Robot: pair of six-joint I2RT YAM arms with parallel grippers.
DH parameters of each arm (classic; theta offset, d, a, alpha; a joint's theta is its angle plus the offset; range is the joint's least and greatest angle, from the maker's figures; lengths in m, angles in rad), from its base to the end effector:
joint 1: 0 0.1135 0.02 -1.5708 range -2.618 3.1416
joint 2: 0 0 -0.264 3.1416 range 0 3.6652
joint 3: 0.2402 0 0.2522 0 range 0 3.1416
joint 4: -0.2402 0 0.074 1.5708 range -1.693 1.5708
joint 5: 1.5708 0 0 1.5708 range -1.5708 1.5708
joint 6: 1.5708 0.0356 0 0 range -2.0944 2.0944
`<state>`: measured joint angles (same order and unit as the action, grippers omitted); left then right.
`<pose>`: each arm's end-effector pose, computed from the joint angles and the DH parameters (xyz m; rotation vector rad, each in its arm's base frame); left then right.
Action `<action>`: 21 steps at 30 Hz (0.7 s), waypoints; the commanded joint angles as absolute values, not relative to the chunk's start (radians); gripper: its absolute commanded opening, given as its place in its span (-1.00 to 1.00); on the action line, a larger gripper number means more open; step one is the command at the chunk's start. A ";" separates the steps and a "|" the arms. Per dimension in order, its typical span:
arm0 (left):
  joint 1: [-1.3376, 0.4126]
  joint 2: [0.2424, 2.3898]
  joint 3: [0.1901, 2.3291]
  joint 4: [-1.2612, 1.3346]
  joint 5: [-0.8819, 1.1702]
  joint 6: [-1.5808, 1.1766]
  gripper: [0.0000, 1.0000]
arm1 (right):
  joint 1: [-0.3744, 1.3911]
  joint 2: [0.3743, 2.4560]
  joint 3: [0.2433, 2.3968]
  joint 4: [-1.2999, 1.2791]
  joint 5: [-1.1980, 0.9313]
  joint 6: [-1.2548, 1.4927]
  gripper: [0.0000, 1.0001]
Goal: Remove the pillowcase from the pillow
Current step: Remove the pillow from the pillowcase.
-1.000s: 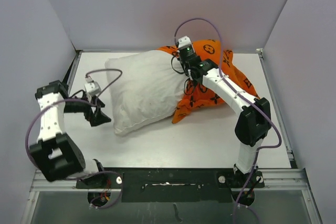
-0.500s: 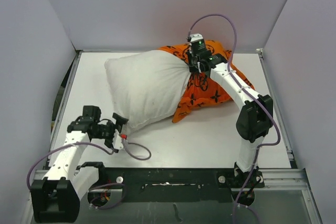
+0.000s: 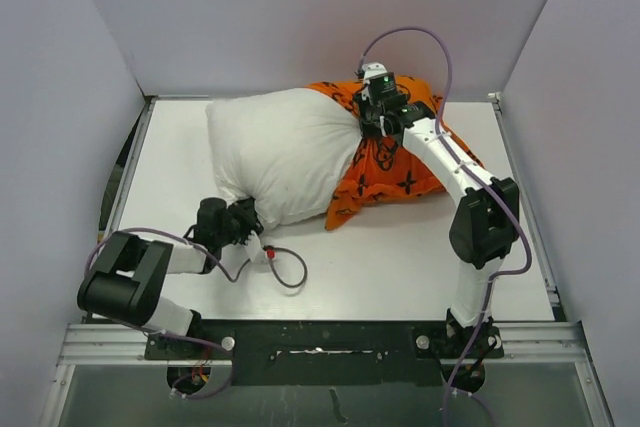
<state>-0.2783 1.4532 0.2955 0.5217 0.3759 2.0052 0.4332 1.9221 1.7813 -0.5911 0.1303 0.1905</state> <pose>0.2161 -0.0753 0.1118 2.0922 0.7244 0.5731 0.4041 0.1818 0.3134 -0.2120 2.2914 0.1719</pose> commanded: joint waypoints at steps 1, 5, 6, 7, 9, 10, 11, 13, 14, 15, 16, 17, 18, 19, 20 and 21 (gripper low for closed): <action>-0.318 1.400 0.489 0.788 0.201 1.781 -1.00 | 0.443 1.863 1.719 -0.606 0.052 0.132 -0.43; -0.373 1.117 0.951 0.075 0.266 1.307 -1.00 | 0.444 1.663 1.610 -0.437 0.044 0.074 0.06; -0.389 1.108 1.036 0.018 0.251 1.230 -1.00 | 0.445 1.617 1.574 -0.396 0.046 0.066 0.16; -0.400 1.108 1.123 -0.047 0.242 1.163 -1.00 | 0.445 1.568 1.552 -0.380 0.050 0.054 0.22; -0.404 1.130 1.300 -0.201 0.252 1.041 -1.00 | 0.463 1.478 1.491 -0.355 0.080 0.028 0.31; -0.405 1.145 1.375 -0.267 0.257 1.001 -1.00 | 0.482 1.431 1.453 -0.344 0.088 0.013 0.34; -0.405 1.156 1.434 -0.313 0.266 0.975 -1.00 | 0.513 1.385 1.406 -0.333 0.113 -0.008 0.36; -0.406 1.180 1.540 -0.391 0.280 0.935 -1.00 | 0.594 1.283 1.305 -0.318 0.183 -0.054 0.41; -0.408 1.194 1.596 -0.433 0.290 0.913 -1.00 | 0.635 1.211 1.243 -0.301 0.210 -0.063 0.44; -0.410 1.211 1.663 -0.478 0.298 0.884 -1.00 | 0.673 1.147 1.187 -0.281 0.236 -0.066 0.46; -0.417 1.235 1.744 -0.555 0.306 0.849 -1.00 | 0.707 1.087 1.126 -0.256 0.259 -0.059 0.49; -0.430 1.264 1.832 -0.625 0.312 0.823 -1.00 | 0.743 1.024 1.075 -0.240 0.278 -0.052 0.53; -0.452 1.294 1.926 -0.693 0.306 0.804 -1.00 | 0.776 0.969 1.036 -0.236 0.304 -0.038 0.60; -0.481 1.327 2.020 -0.751 0.283 0.790 -1.00 | 0.815 0.922 1.007 -0.243 0.329 -0.021 0.63; -0.516 1.357 2.105 -0.794 0.253 0.780 -1.00 | 0.856 0.882 0.986 -0.255 0.358 -0.003 0.65; -0.554 1.389 2.179 -0.842 0.216 0.778 -1.00 | 0.905 0.852 0.965 -0.262 0.382 0.006 0.66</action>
<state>-0.4519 1.3258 1.8515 -0.7692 0.2714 0.8982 0.7979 0.9691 1.0302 -0.3084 0.2382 -0.0231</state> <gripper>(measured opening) 0.114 0.818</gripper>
